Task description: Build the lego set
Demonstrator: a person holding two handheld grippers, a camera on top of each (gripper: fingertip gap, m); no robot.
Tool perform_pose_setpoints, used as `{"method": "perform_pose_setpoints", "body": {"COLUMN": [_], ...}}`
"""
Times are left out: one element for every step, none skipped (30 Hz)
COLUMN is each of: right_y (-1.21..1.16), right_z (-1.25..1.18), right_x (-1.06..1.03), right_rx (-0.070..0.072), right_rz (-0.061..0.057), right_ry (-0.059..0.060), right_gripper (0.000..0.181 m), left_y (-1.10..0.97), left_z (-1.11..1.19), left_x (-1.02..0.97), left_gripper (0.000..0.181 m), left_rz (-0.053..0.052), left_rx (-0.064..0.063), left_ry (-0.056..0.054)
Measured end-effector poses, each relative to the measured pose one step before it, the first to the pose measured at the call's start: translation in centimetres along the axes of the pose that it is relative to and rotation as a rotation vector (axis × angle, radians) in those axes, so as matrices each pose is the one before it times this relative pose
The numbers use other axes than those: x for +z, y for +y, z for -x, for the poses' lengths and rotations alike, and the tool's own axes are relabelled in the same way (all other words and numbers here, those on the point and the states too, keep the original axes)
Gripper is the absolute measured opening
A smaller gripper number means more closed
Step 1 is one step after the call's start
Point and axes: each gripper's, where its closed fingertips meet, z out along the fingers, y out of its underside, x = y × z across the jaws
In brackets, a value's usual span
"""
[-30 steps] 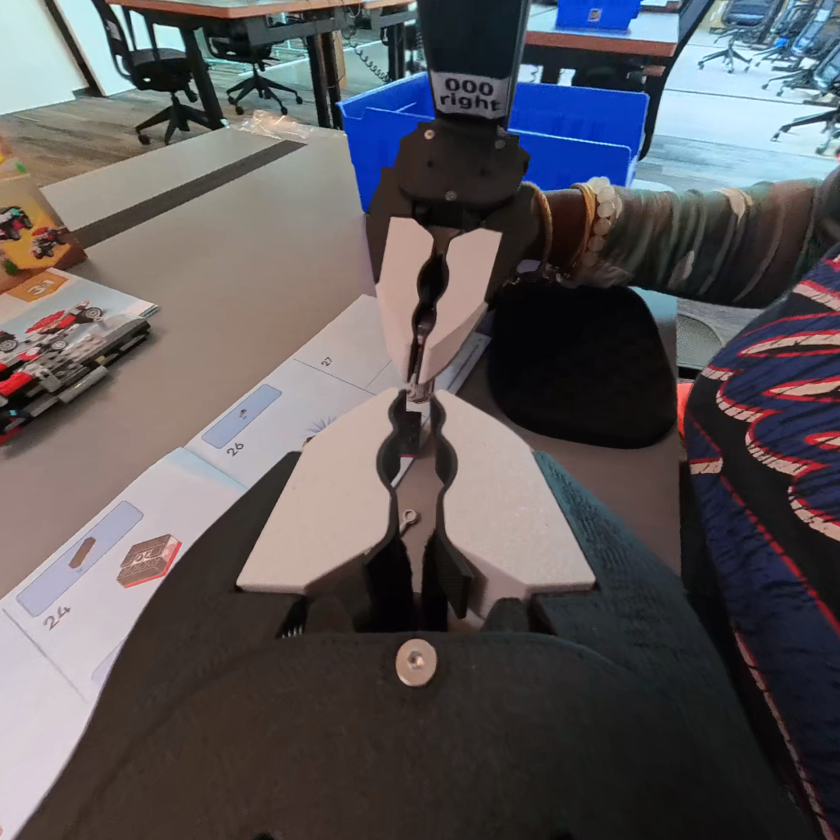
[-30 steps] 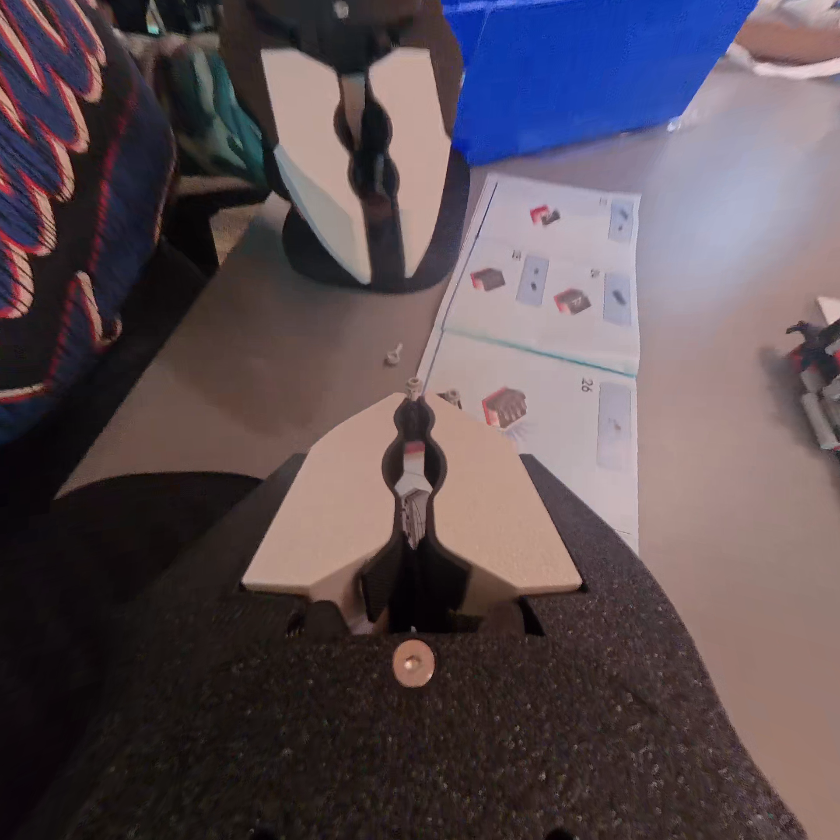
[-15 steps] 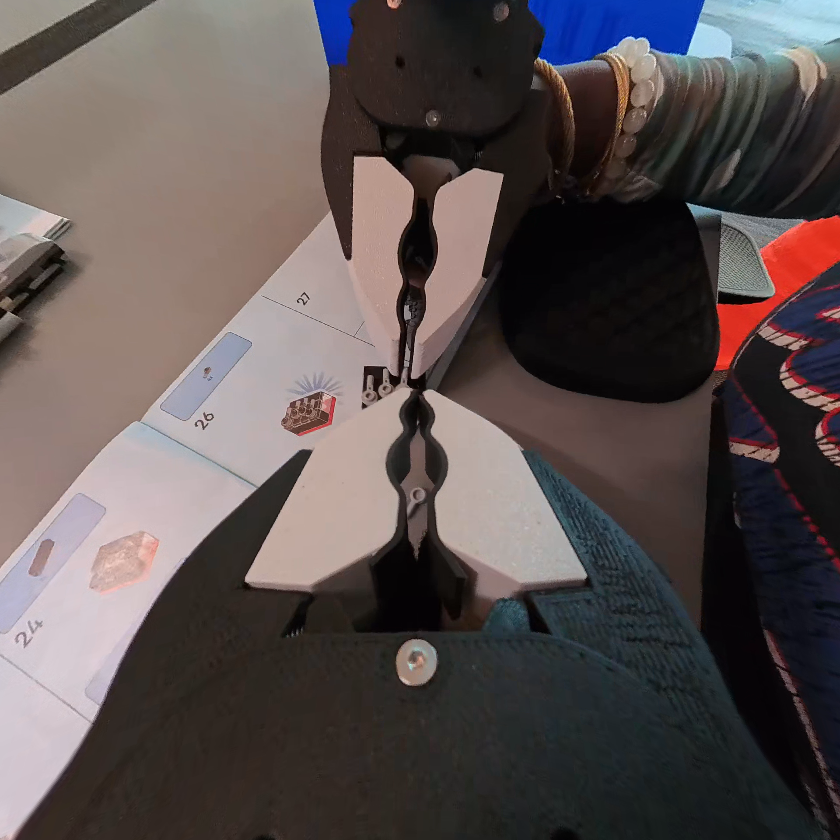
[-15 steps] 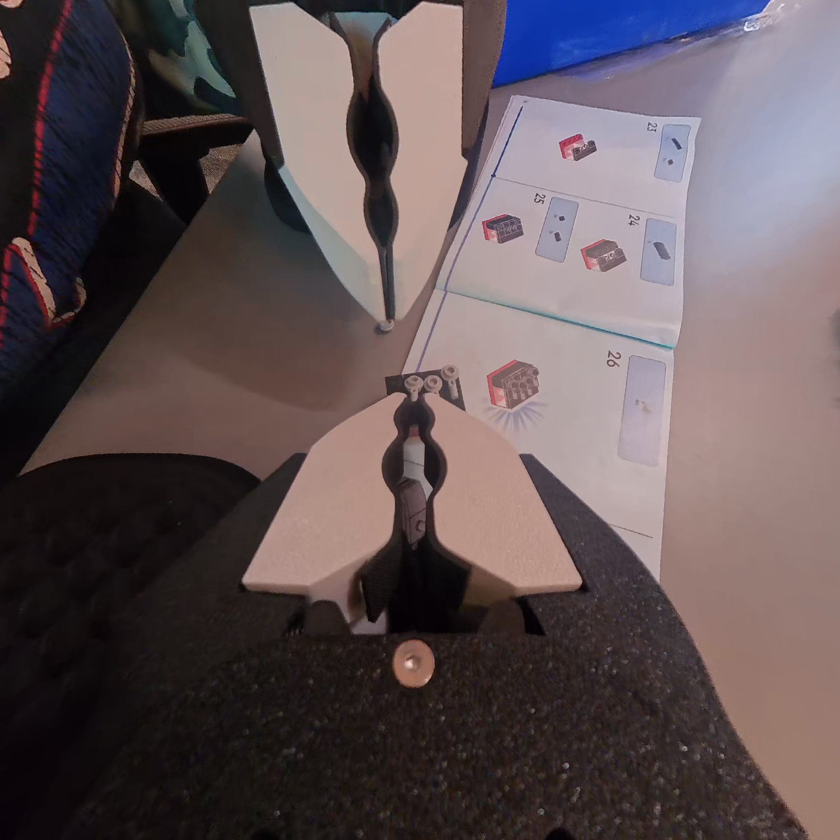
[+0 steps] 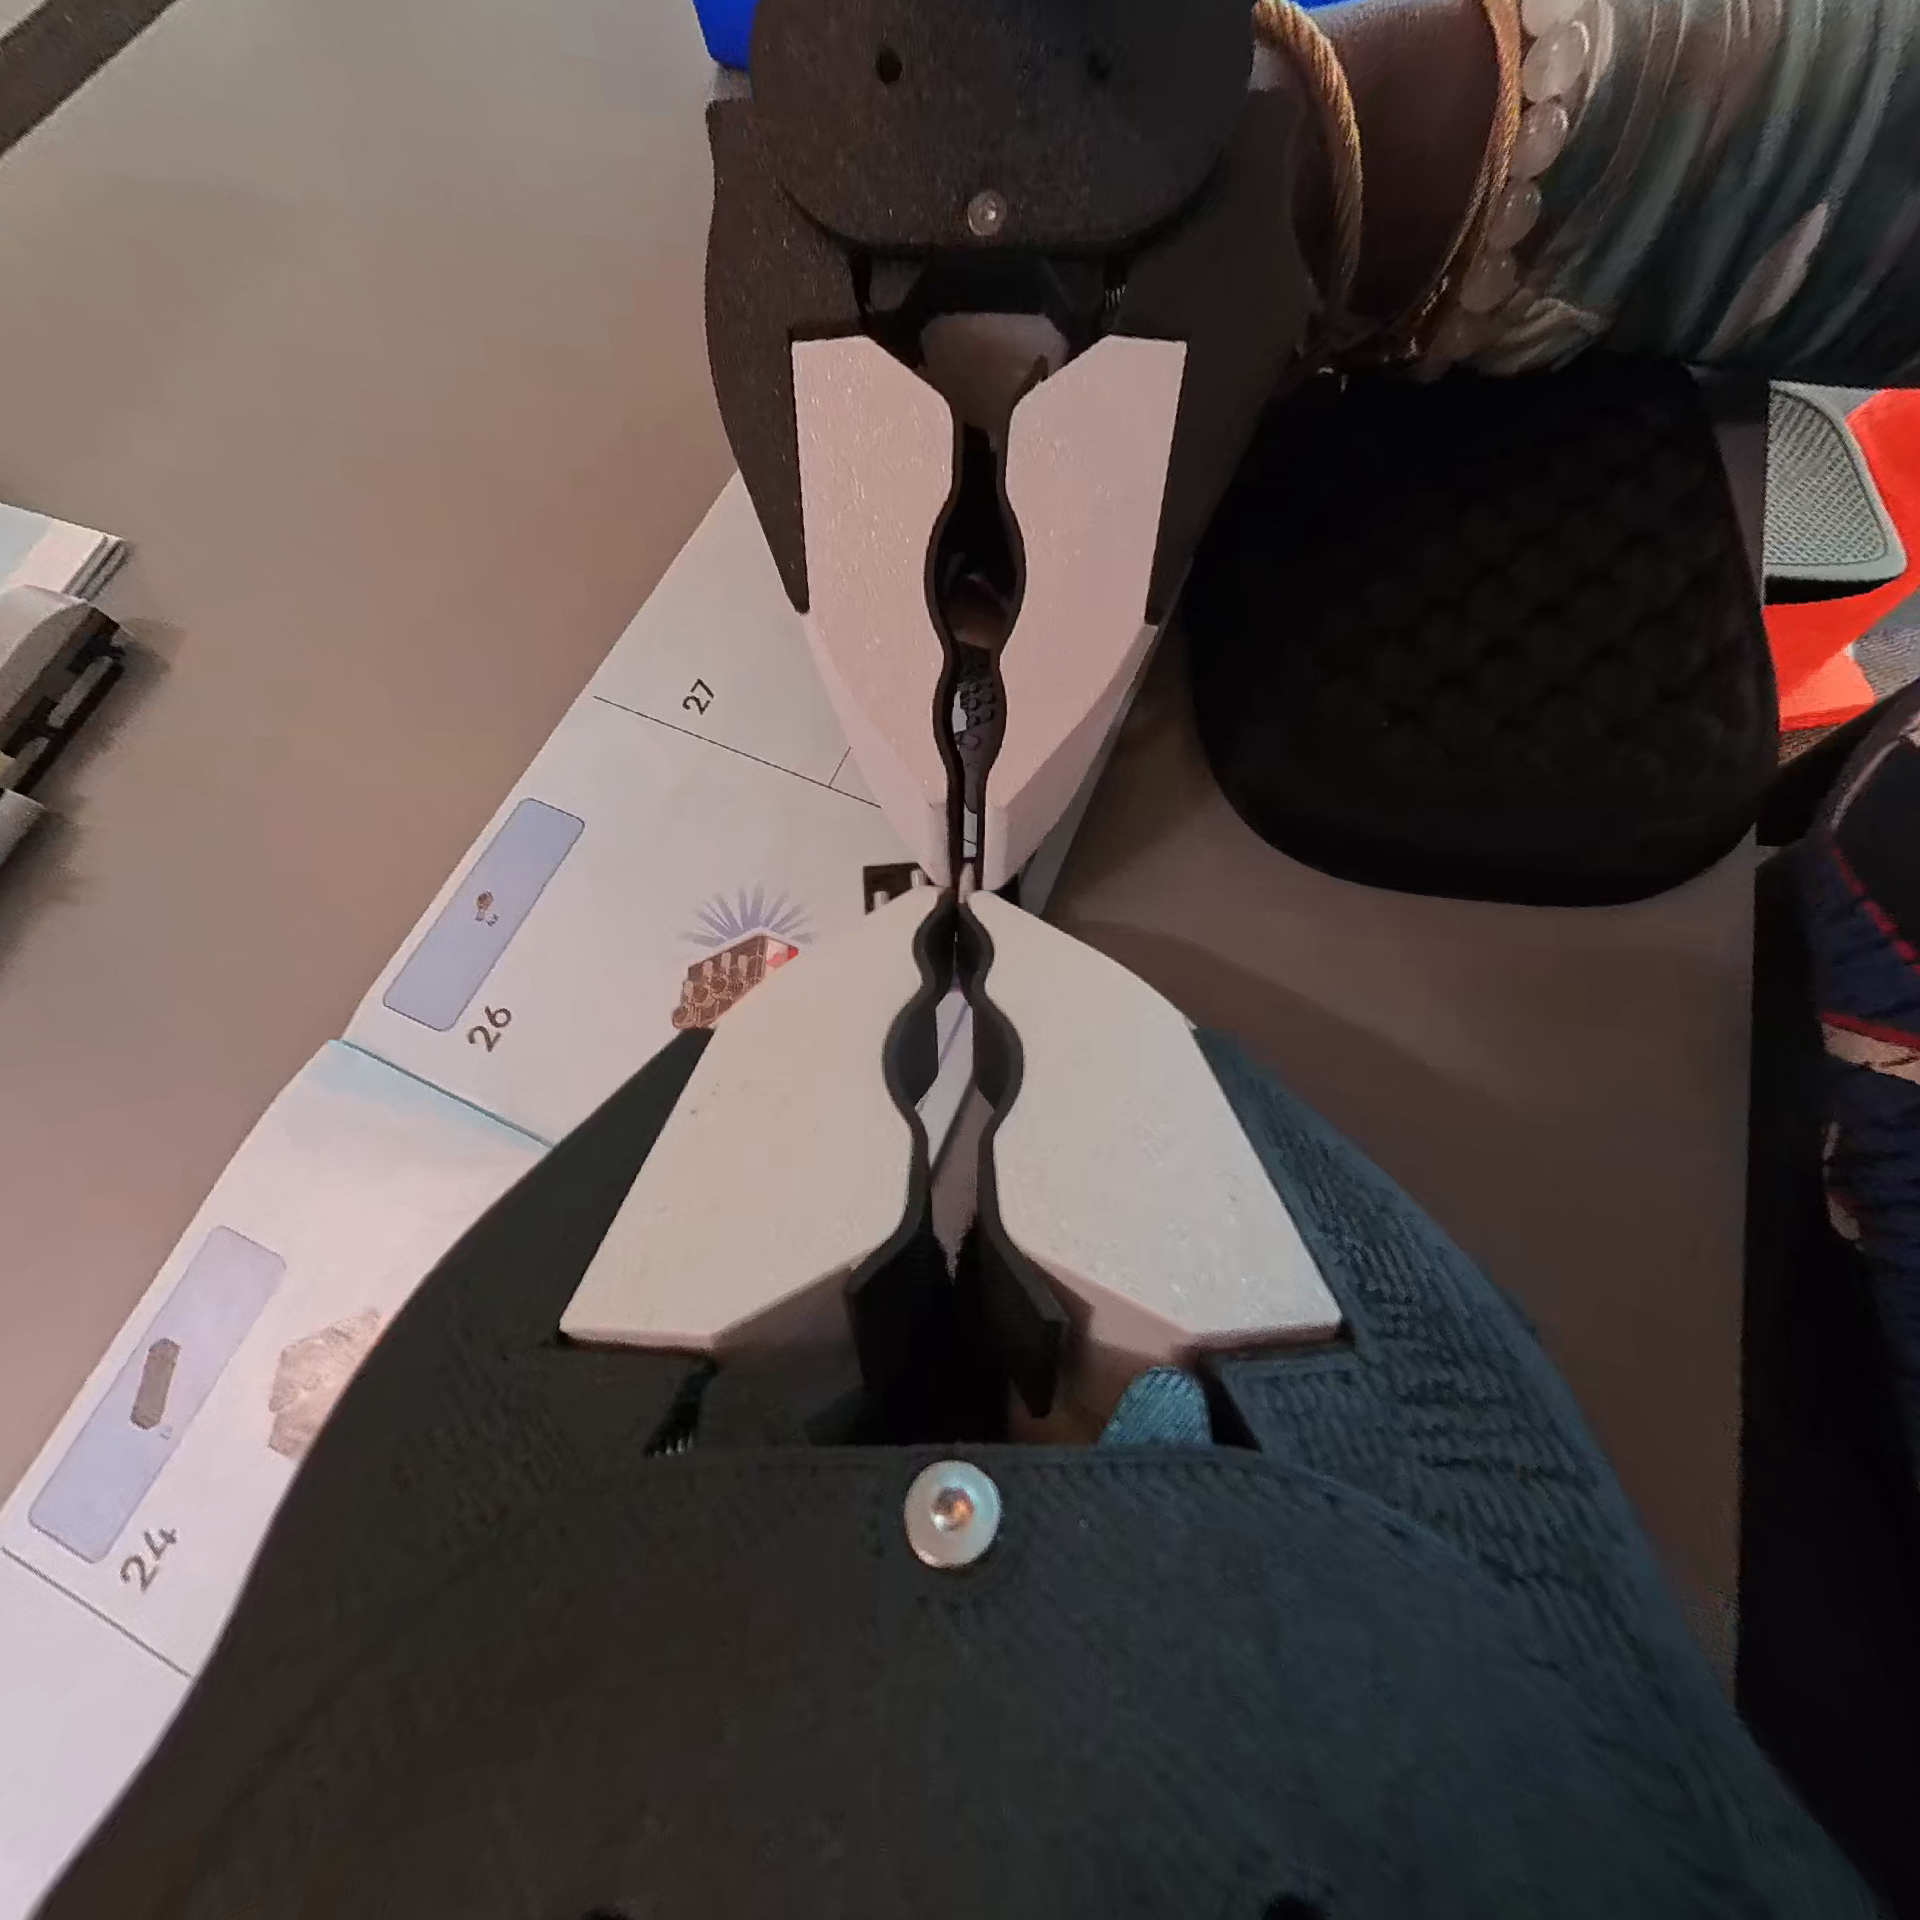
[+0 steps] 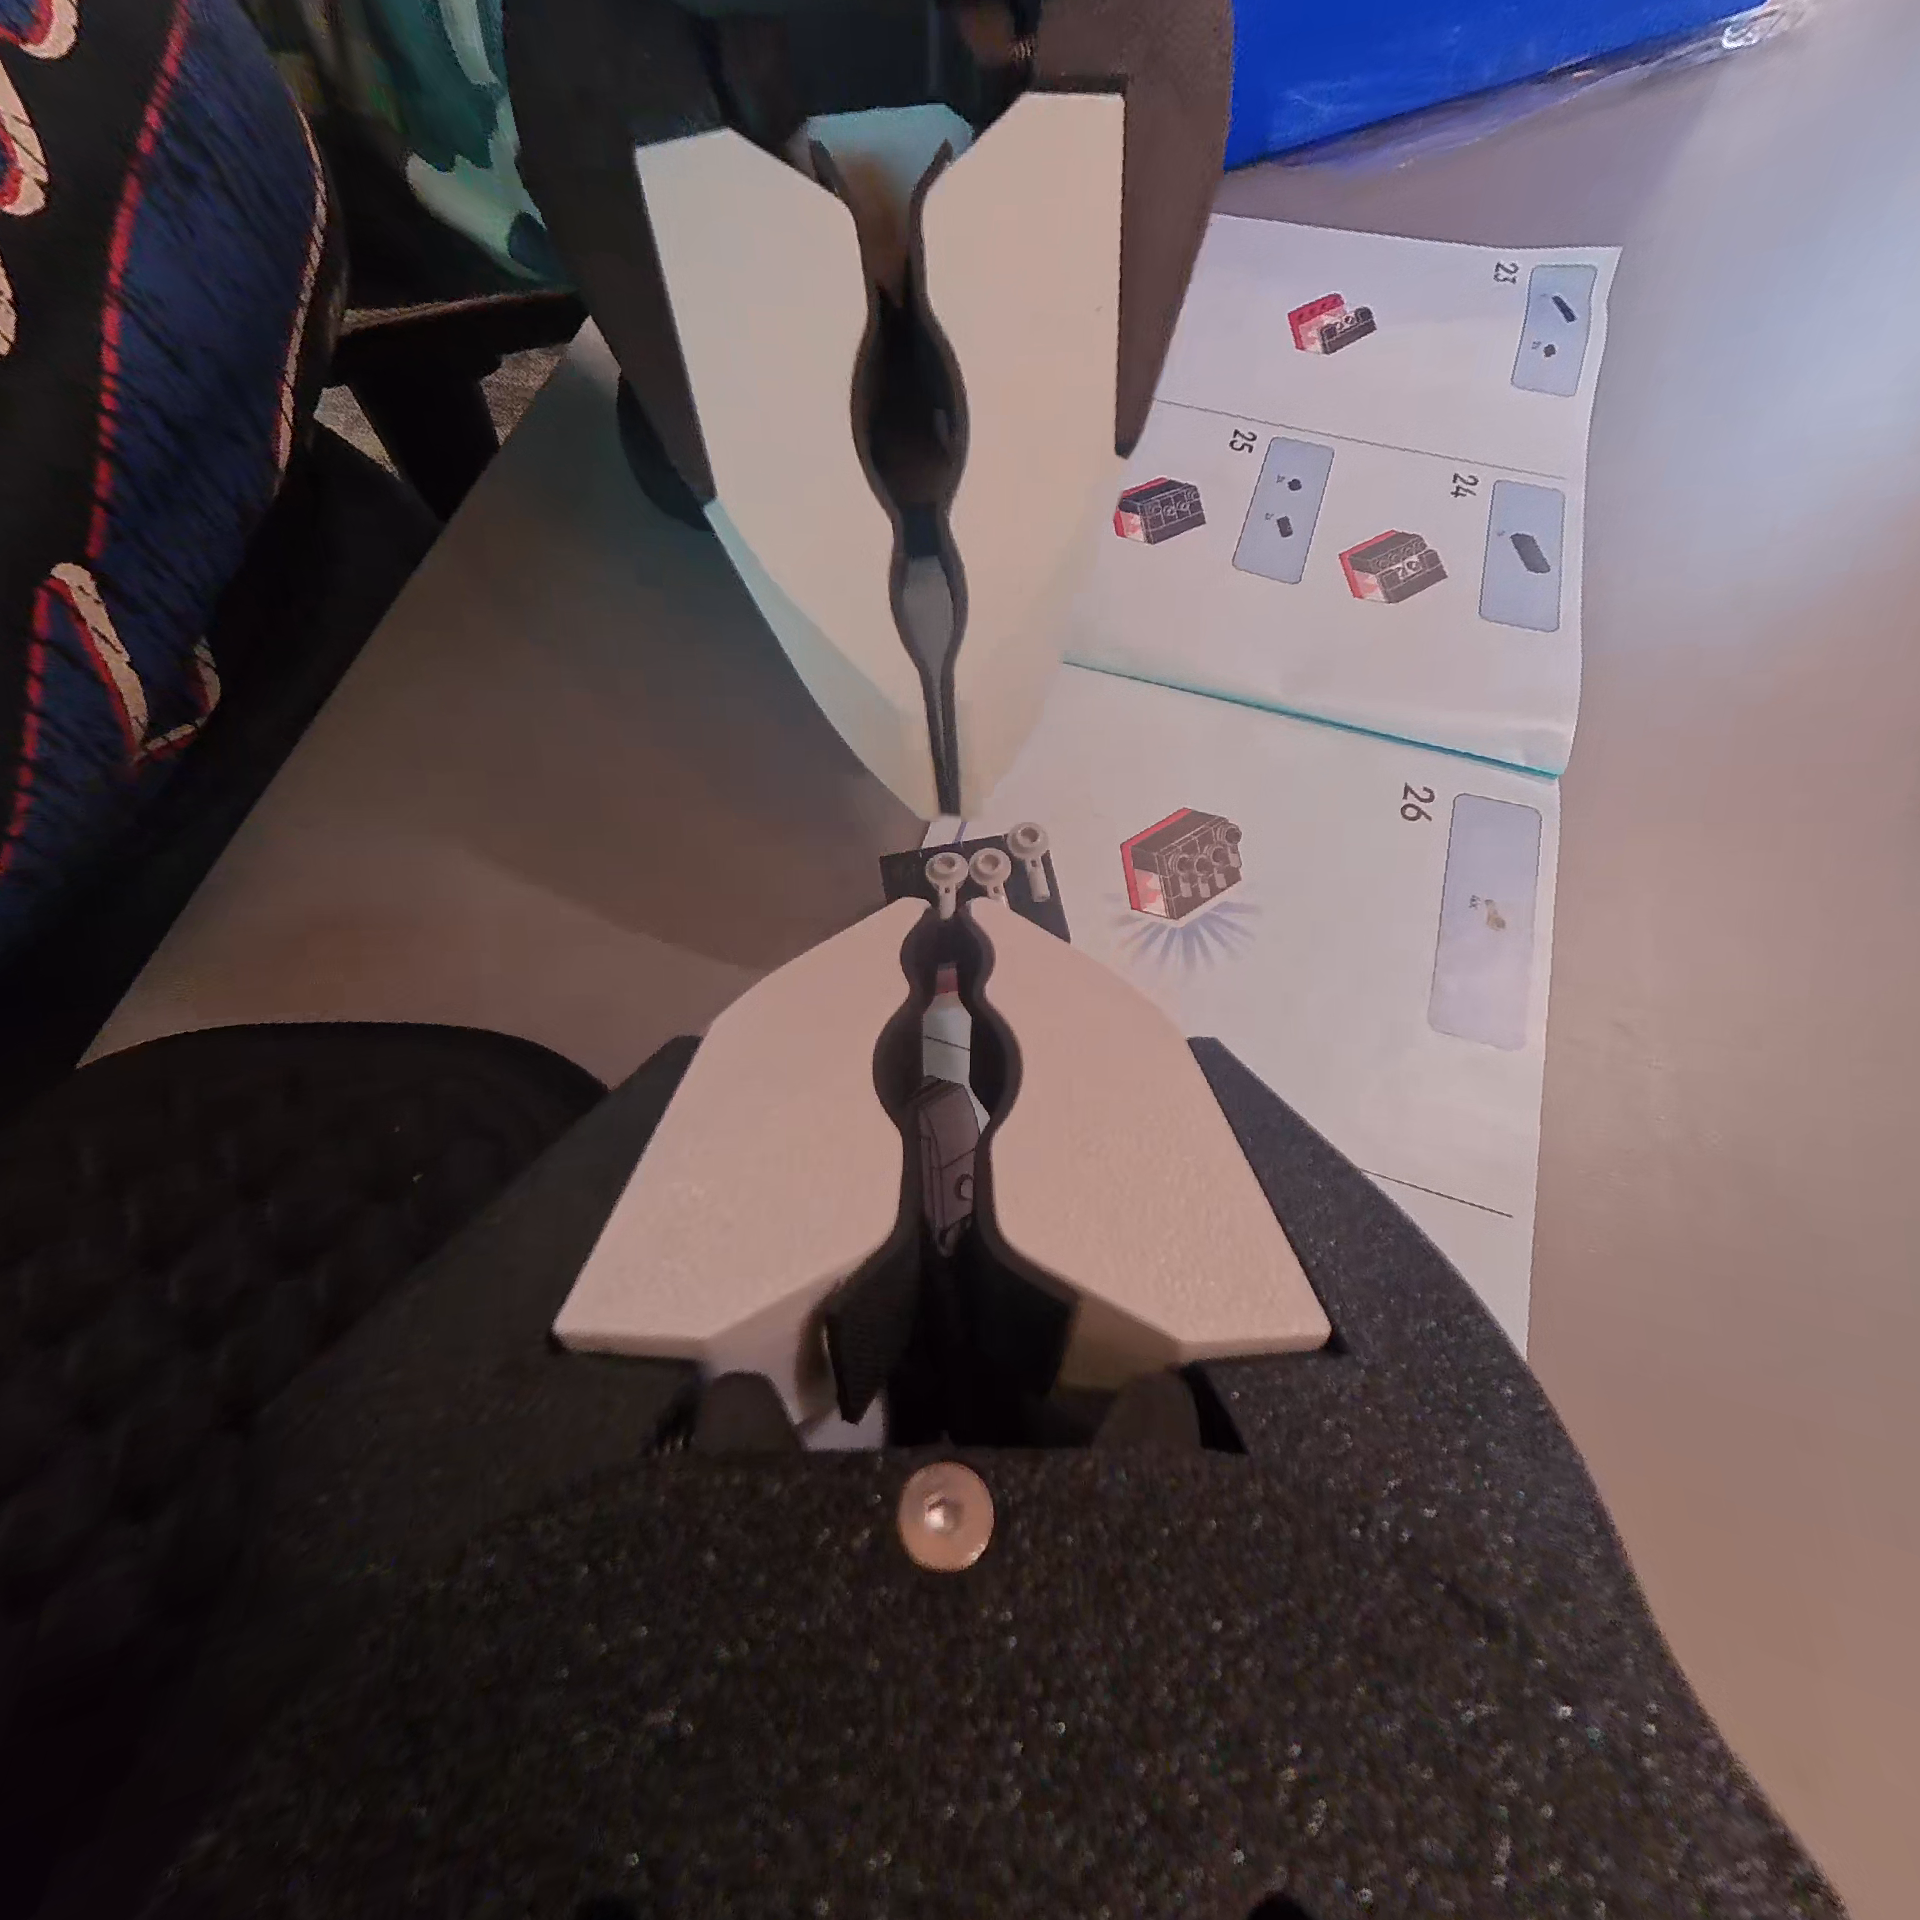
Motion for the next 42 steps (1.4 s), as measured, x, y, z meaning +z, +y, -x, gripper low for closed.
{"method": "perform_pose_setpoints", "body": {"right_y": [-0.01, -0.005, 0.0, 0.019, -0.007, -0.01, 0.004, -0.01, -0.005, -0.008, -0.005, -0.005, -0.005, 0.0, -0.001, 0.001, -0.007, 0.002, 0.0, 0.003, 0.001, -0.009, -0.003, 0.0, 0.004, 0.02, 0.01, 0.049, 0.021, 0.008, -0.009, 0.001, 0.006, -0.007, -0.014, -0.006, -0.003, -0.002, 0.0, -0.009, -0.008, -0.028], "right_z": [-0.009, -0.011, -0.01, -0.008, -0.011, -0.006, -0.01, -0.008, -0.007, -0.009, -0.005, -0.012, -0.004, -0.007, 0.003, -0.004, -0.005, -0.007, -0.002, -0.008, 0.004, -0.009, -0.005, -0.009, -0.013, 0.003, 0.001, 0.038, -0.023, 0.015, 0.012, -0.001, 0.002, 0.014, 0.01, 0.0, 0.005, -0.005, 0.011, 0.025, 0.037, 0.053], "right_x": [0.017, 0.01, 0.0, 0.0, -0.014, 0.013, 0.015, 0.017, 0.006, 0.011, 0.006, 0.006, 0.006, 0.003, 0.016, -0.003, 0.013, 0.008, 0.01, 0.003, 0.006, -0.003, 0.011, -0.004, -0.017, -0.009, -0.013, -0.031, -0.061, -0.003, 0.03, 0.005, -0.011, 0.003, 0.023, 0.008, 0.002, 0.001, 0.0, 0.026, 0.009, 0.014], "right_rx": [-0.0011, -0.0011, -0.0003, 0.0, 0.0, 0.0008, 0.0003, 0.0002, 0.0001, 0.0006, 0.0013, 0.0023, 0.0026, 0.0028, 0.0011, -0.0007, -0.0001, 0.0005, -0.0001, 0.0001, 0.0007, 0.0021, 0.0023, 0.0012, 0.0003, 0.0013, 0.0032, 0.001, -0.0004, -0.0006, -0.0047, -0.0061, -0.0001, 0.0026, -0.0006, -0.0039, -0.0025, -0.0008, 0.0013, 0.0013, -0.0011, -0.003], "right_rz": [0.0002, 0.0002, 0.0, 0.0008, -0.0005, -0.0001, 0.0003, 0.0001, -0.0001, 0.0, 0.0, 0.0, 0.0, 0.0004, 0.0011, 0.0013, 0.0016, 0.0023, 0.0021, 0.0005, -0.0009, -0.0013, -0.0009, -0.0003, -0.0009, -0.0013, -0.0025, -0.0008, -0.0023, 0.0005, 0.0009, 0.0001, -0.0001, -0.0005, 0.0001, -0.0003, -0.0003, -0.0002, 0.0, -0.0004, -0.0004, -0.001], "right_ry": [-0.0004, 0.0003, 0.0006, 0.0006, 0.0009, -0.0002, -0.0002, 0.0002, 0.0, -0.0001, -0.0006, -0.0005, 0.0001, 0.0004, 0.0003, 0.0, -0.0002, 0.0003, 0.0018, 0.0023, 0.0016, 0.0008, 0.0005, 0.0019, 0.0022, 0.0009, -0.0001, -0.0021, 0.003, 0.0006, 0.002, 0.0027, -0.0002, -0.0018, 0.0, 0.0017, 0.0015, 0.001, -0.0001, -0.0017, -0.0018, -0.0024], "right_gripper": [0.003, 0.003, 0.003, 0.003, 0.003, 0.003, 0.003, 0.003, 0.003, 0.003, 0.003, 0.003, 0.003, 0.003, 0.003, 0.003, 0.003, 0.003, 0.003, 0.003, 0.003, 0.003, 0.003, 0.003, 0.004, 0.004, 0.004, 0.004, 0.003, 0.003, 0.003, 0.003, 0.003, 0.003, 0.003, 0.003, 0.003, 0.003, 0.003, 0.004, 0.004, 0.005], "left_y": [-0.032, 0.037, 0.17, 0.186, 0.027, -0.002, 0.077, 0.036, 0.012, 0.023, 0.032, 0.012, 0.001, 0.009, 0.004, 0.008, 0.008, 0.008, 0.003, 0.009, 0.004, 0.001, -0.016, -0.033, -0.033, -0.007, -0.006, 0.002, -0.002, -0.005, -0.011, -0.019, -0.016, -0.004, -0.033, -0.179, -0.356, -0.331, -0.13, 0.081, 0.187, 0.231], "left_z": [0.114, 0.048, -0.067, -0.119, -0.066, -0.089, -0.077, -0.013, -0.002, 0.001, 0.009, 0.007, -0.003, 0.001, 0.001, -0.007, 0.006, 0.001, -0.003, 0.001, -0.002, 0.004, 0.002, -0.003, -0.011, -0.015, -0.015, -0.01, 0.014, 0.005, 0.003, 0.006, 0.006, -0.022, -0.054, -0.074, -0.15, -0.096, 0.039, 0.137, 0.18, 0.082], "left_x": [0.209, 0.238, 0.24, 0.189, 0.089, 0.005, 0.009, 0.004, -0.01, -0.017, -0.012, -0.018, 0.01, -0.015, 0.004, 0.002, -0.002, 0.0, -0.001, 0.001, 0.009, 0.01, 0.045, 0.107, 0.112, 0.081, 0.048, 0.071, 0.053, 0.008, 0.004, -0.002, -0.006, -0.03, -0.102, -0.217, -0.38, -0.452, -0.411, -0.293, -0.171, -0.024], "left_gripper": [0.0, 0.0, 0.0, 0.0, 0.0, 0.0, 0.0, 0.0, 0.0, 0.0, 0.0, 0.0, 0.0, 0.0, 0.0, 0.0, 0.0, 0.0, 0.0, 0.0, 0.0, 0.0, 0.0, 0.0, 0.0, 0.0, 0.0, 0.0, 0.0, 0.0, 0.0, 0.0, 0.0, 0.0, 0.0, 0.0, 0.0, 0.0, 0.003, 0.007, 0.008, 0.011], "left_rz": [0.0059, 0.0119, 0.0209, 0.0205, 0.006, 0.0005, 0.0048, 0.0017, 0.0005, 0.0034, 0.0037, 0.0024, 0.001, 0.0003, 0.0017, 0.0039, 0.0058, 0.0069, 0.0065, 0.0056, 0.0048, 0.0039, 0.0023, 0.0003, 0.0018, 0.004, 0.0014, -0.0043, -0.009, -0.0104, -0.0096, -0.0093, -0.01, -0.0097, -0.0089, -0.017, -0.0297, -0.0279, -0.0127, -0.0003, 0.0063, 0.0099], "left_rx": [0.0096, 0.0089, 0.0069, 0.0055, 0.0037, 0.0019, -0.0018, -0.0068, -0.0098, -0.0094, -0.0112, -0.0179, -0.0182, -0.0123, -0.0077, -0.0063, -0.0088, -0.0118, -0.0138, -0.012, -0.0075, -0.0067, -0.0069, -0.006, -0.0065, -0.006, -0.0054, -0.0041, -0.0018, -0.0012, -0.0021, -0.0007, 0.0049, 0.0094, 0.0057, 0.0039, 0.0079, 0.0059, 0.0044, 0.0045, 0.004, 0.0045], "left_ry": [-0.0026, 0.0012, 0.0076, 0.0082, 0.0038, 0.0056, 0.0065, 0.0027, 0.0024, 0.0023, 0.0017, 0.0026, 0.0027, 0.0004, -0.0018, -0.0028, -0.0028, -0.0021, -0.0012, -0.0015, -0.0037, -0.0054, -0.0053, -0.0046, -0.0029, -0.0002, 0.0015, -0.0006, -0.0034, -0.0041, -0.0047, -0.0049, -0.0043, -0.0027, -0.0003, 0.0025, 0.0071, 0.0039, -0.0021, -0.0081, -0.011, -0.0046]}}
